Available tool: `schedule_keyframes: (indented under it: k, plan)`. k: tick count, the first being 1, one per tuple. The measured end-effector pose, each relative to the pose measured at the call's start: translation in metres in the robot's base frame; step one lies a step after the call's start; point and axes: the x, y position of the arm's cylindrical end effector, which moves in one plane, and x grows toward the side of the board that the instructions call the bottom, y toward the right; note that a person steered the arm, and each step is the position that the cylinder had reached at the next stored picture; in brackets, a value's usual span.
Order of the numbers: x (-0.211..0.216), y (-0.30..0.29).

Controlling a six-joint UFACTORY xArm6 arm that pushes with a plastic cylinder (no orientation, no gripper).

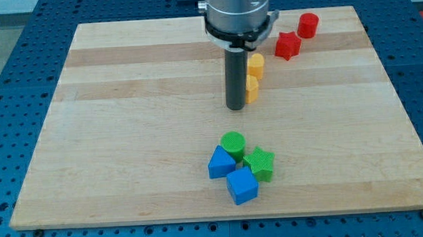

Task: Move the yellow hexagon diagonally to the yellow heart

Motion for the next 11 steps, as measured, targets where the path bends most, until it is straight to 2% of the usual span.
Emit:
schedule_keyframes:
  k: [1, 2, 3, 4, 5, 6, 9, 10, 11]
  plan:
    - [0.004, 0.030]
    - [0.005, 0.084]
    - [-0.018, 0.102]
    - [-0.040, 0.093]
    - [-0.041, 0.060]
    - [-0.034, 0.052]
    - [-0.005, 0.008]
    - [0.041, 0.056]
    - [0.093, 0.136]
